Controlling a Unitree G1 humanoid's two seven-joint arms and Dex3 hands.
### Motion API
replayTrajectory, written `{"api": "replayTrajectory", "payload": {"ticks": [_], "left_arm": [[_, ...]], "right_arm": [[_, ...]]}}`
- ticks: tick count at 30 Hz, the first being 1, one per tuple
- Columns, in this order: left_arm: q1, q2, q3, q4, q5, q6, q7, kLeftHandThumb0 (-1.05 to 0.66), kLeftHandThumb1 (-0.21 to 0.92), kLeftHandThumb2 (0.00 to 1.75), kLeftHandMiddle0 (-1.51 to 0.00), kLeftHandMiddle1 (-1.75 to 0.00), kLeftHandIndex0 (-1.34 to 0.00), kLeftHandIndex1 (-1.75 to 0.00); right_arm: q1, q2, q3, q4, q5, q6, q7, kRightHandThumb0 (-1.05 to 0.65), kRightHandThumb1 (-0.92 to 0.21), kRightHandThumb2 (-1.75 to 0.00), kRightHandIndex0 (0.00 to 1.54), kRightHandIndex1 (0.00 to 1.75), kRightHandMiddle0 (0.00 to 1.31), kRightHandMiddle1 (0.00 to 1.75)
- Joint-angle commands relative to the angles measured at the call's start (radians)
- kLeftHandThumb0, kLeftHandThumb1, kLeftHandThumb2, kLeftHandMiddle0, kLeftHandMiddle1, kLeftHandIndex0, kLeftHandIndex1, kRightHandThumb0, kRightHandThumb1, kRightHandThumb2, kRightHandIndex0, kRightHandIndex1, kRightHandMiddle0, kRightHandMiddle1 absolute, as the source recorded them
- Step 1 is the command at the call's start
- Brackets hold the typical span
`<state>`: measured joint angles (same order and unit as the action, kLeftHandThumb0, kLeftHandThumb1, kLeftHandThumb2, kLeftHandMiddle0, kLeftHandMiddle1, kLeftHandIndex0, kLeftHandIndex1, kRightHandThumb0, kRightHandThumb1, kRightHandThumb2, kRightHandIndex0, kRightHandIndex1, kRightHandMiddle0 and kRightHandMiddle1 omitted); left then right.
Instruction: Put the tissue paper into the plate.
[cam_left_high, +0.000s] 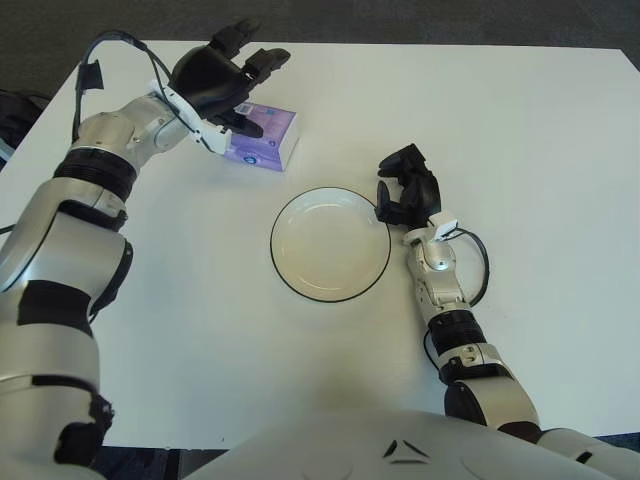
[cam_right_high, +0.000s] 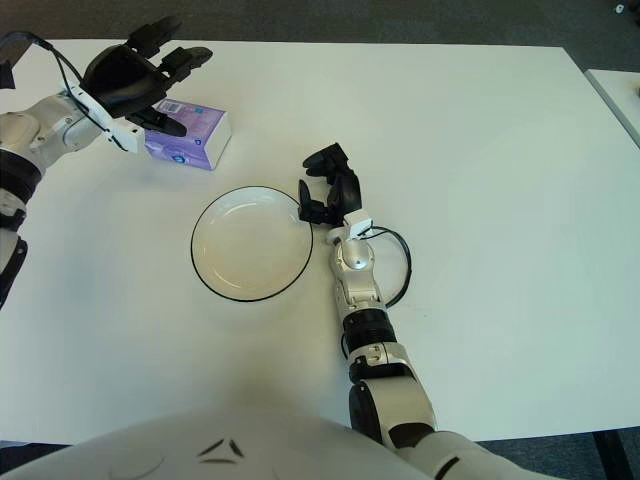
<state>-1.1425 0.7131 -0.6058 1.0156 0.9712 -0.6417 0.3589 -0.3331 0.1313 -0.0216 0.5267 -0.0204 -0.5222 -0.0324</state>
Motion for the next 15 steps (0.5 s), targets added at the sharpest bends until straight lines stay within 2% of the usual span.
{"api": "replayTrajectory", "payload": {"ticks": [1,4,8,13,15], "left_arm": [[-0.065,-0.007,-0.025,0.045,0.032,0.027,-0.040,-1.05,0.92,0.35,0.00,0.00,0.00,-0.01],[-0.095,-0.013,-0.051,0.072,0.051,0.040,-0.121,-1.05,0.92,0.34,0.00,0.00,0.00,0.00],[-0.155,-0.043,-0.095,0.124,0.063,0.076,-0.394,-1.05,0.92,0.28,0.00,0.00,0.00,0.00],[-0.191,-0.103,-0.112,0.197,0.048,0.116,-0.586,-1.05,0.92,0.16,0.00,0.00,0.00,0.00],[-0.196,-0.106,-0.112,0.203,0.041,0.117,-0.616,-1.05,0.92,0.12,0.00,0.00,0.00,0.00]], "right_arm": [[0.102,0.007,-0.010,0.112,0.020,0.027,0.000,-0.01,-0.38,-1.20,0.61,1.72,0.40,1.60],[0.103,0.007,-0.009,0.110,0.019,0.026,0.001,-0.01,-0.38,-1.20,0.61,1.72,0.40,1.60],[0.108,0.006,-0.005,0.103,0.013,0.023,-0.001,-0.01,-0.38,-1.20,0.61,1.71,0.39,1.61],[0.113,0.003,-0.002,0.097,0.006,0.020,-0.009,-0.01,-0.39,-1.19,0.61,1.70,0.38,1.62],[0.113,0.002,-0.001,0.096,0.006,0.020,-0.010,-0.01,-0.39,-1.19,0.61,1.70,0.38,1.62]]}}
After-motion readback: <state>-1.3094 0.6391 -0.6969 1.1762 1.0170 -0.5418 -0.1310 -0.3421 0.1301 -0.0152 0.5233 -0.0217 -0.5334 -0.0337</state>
